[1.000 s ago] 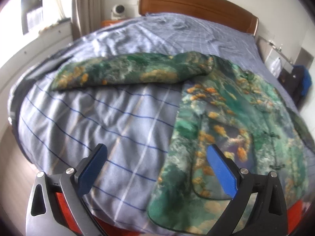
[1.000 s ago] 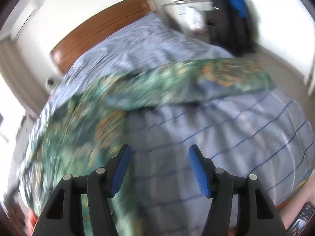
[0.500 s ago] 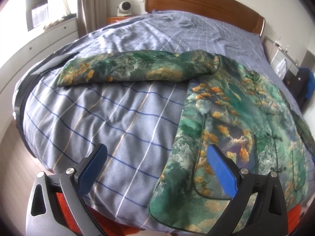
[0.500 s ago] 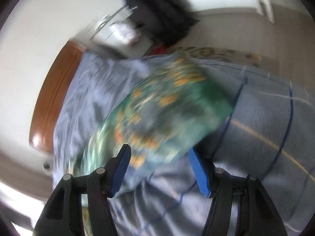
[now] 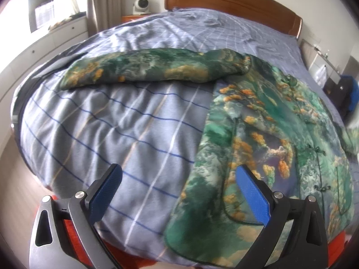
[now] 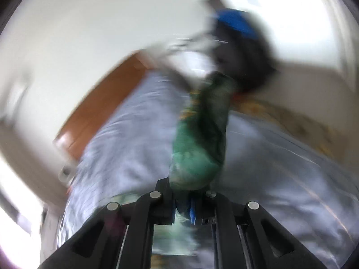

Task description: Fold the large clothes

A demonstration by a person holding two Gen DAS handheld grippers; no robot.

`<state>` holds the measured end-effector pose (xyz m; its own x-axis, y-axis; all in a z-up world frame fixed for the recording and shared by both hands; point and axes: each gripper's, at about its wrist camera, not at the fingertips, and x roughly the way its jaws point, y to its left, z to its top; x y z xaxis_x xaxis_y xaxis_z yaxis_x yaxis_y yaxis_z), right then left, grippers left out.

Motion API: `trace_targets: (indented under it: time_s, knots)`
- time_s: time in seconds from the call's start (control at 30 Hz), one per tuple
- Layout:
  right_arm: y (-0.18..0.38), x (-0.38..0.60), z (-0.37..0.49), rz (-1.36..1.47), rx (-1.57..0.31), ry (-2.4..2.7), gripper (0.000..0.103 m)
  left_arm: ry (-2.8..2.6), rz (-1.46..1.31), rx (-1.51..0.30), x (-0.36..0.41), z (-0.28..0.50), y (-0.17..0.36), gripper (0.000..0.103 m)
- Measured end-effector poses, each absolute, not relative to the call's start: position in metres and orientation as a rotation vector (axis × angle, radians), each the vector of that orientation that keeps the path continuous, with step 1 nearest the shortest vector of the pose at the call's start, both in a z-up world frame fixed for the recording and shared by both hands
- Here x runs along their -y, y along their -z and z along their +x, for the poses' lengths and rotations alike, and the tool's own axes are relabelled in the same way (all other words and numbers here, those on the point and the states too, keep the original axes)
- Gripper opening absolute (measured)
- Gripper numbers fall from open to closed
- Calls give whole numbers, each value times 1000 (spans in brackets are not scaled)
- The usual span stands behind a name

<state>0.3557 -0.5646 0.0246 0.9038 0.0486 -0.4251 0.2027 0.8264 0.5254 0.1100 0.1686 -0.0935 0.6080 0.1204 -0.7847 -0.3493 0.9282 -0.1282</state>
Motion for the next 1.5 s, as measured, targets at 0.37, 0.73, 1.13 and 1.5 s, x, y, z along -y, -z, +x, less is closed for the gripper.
trace_targets:
  time_s: [0.37, 0.73, 1.13, 1.5]
  knots:
    - [-26, 240, 469, 314, -574, -348, 9, -289, -320, -846, -182, 84, 92, 101]
    - [118, 146, 469, 235, -848, -481, 55, -307, -292, -861, -180, 83, 100, 101]
    - [107, 263, 470, 335, -906, -292, 72, -278, -229, -875, -161, 89, 99, 101]
    - [88, 239, 403, 253, -818, -375, 72, -305, -228, -934, -168, 96, 106, 101]
